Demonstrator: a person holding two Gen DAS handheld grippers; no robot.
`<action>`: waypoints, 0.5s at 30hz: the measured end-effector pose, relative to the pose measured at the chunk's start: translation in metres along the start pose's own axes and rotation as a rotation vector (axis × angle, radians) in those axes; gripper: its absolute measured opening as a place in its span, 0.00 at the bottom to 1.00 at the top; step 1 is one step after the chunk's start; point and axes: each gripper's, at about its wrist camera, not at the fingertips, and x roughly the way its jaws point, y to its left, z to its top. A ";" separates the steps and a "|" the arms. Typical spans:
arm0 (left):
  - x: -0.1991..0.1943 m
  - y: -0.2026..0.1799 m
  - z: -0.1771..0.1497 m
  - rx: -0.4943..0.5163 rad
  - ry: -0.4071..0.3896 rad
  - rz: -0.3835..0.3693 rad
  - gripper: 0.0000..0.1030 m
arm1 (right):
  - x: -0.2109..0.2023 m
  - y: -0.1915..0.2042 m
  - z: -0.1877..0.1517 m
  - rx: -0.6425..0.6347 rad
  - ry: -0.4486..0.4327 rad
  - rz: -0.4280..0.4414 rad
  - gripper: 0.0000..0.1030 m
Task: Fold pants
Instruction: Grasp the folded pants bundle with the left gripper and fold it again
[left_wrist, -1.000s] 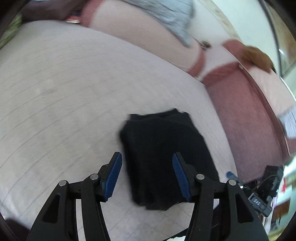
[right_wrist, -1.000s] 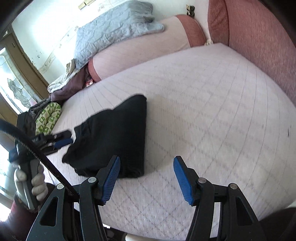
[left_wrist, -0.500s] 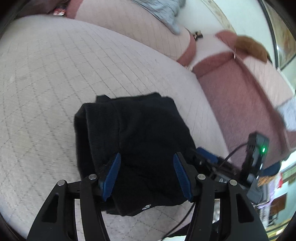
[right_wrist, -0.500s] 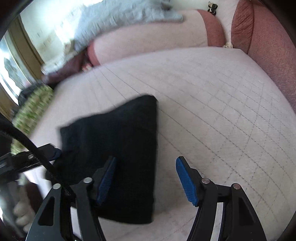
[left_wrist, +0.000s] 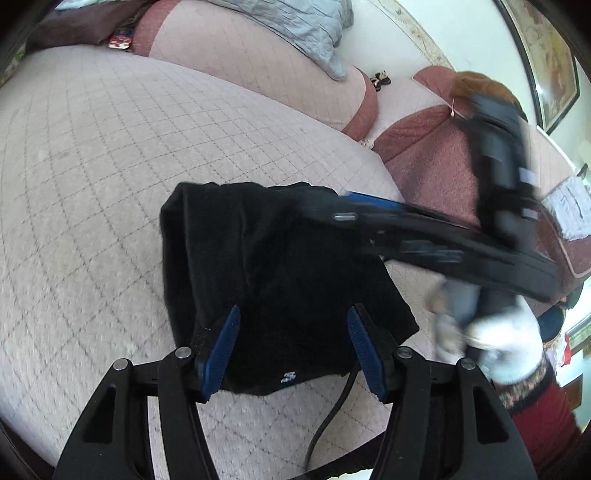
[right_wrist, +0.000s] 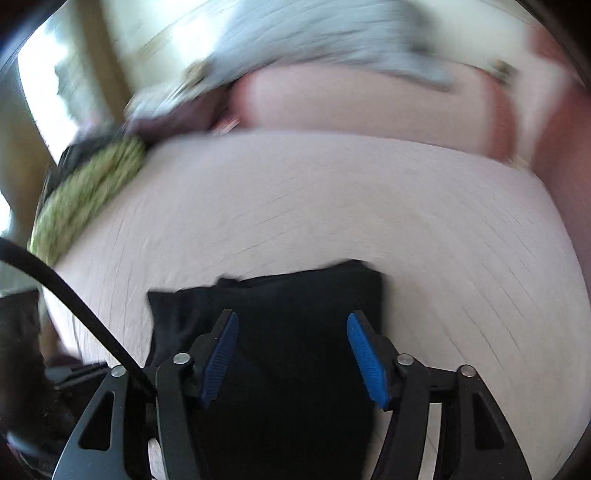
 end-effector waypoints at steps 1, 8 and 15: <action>-0.001 0.003 -0.001 -0.009 -0.001 -0.003 0.58 | 0.012 0.009 0.004 -0.053 0.022 -0.029 0.66; 0.007 0.003 0.011 -0.012 0.016 -0.001 0.58 | 0.044 0.001 0.016 -0.018 0.088 -0.139 0.00; -0.011 0.013 0.013 -0.020 0.029 -0.046 0.58 | 0.014 -0.054 0.009 0.176 0.050 -0.188 0.07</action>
